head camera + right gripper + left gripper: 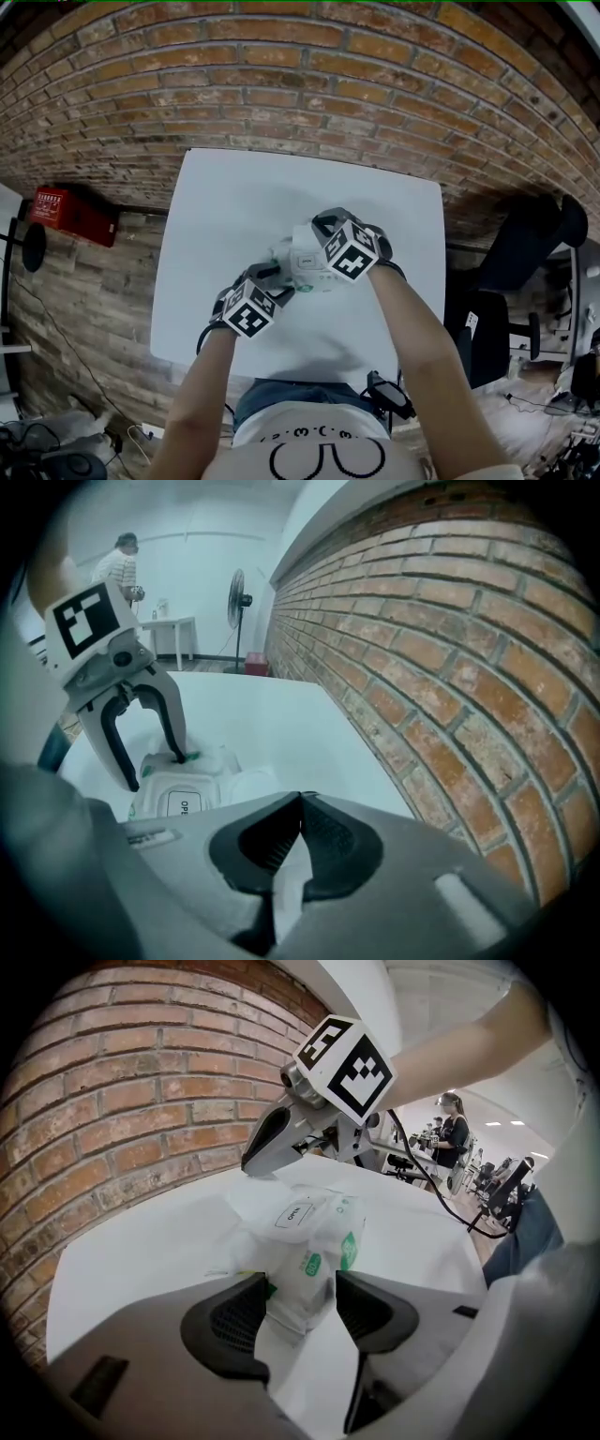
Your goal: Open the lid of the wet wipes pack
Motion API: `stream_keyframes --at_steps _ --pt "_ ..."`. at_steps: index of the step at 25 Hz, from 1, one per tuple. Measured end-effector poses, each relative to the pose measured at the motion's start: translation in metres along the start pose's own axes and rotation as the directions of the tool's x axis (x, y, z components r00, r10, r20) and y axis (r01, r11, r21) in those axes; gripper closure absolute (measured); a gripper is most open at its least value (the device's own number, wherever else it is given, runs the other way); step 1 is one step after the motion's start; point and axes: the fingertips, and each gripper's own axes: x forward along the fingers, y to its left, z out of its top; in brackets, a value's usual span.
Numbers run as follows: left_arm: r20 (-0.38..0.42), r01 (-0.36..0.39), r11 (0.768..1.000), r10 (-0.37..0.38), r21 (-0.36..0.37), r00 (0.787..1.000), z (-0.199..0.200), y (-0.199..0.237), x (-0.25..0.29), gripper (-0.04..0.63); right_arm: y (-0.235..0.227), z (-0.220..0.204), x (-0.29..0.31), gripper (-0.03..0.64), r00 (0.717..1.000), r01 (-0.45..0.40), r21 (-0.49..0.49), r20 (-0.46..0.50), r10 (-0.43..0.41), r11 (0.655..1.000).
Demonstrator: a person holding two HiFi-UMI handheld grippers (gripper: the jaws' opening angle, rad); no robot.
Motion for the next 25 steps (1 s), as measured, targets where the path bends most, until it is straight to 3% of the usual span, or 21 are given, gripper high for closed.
stream_keyframes --at_steps 6,10,15,20,25 --pt "0.009 -0.015 1.000 0.015 -0.009 1.000 0.001 0.002 -0.010 0.364 -0.009 -0.003 -0.008 0.614 0.995 0.095 0.080 0.002 -0.096 0.992" --pt "0.087 -0.048 0.998 0.052 -0.047 0.995 0.012 0.008 -0.028 0.364 -0.015 0.003 -0.026 0.614 0.989 0.130 0.130 0.051 -0.137 0.983" --pt "0.192 -0.106 0.991 0.121 -0.087 0.974 0.035 0.016 -0.056 0.365 -0.016 0.011 -0.057 0.614 0.977 0.155 0.187 0.115 -0.179 0.970" --pt "0.320 -0.165 0.979 0.195 -0.119 0.927 0.063 0.023 -0.085 0.364 -0.016 0.013 -0.096 0.614 0.950 0.204 0.258 0.179 -0.254 0.944" --pt "0.424 -0.220 0.965 0.261 -0.143 0.867 0.091 0.026 -0.118 0.365 -0.017 0.015 -0.146 0.614 0.898 0.258 0.359 0.253 -0.360 0.897"
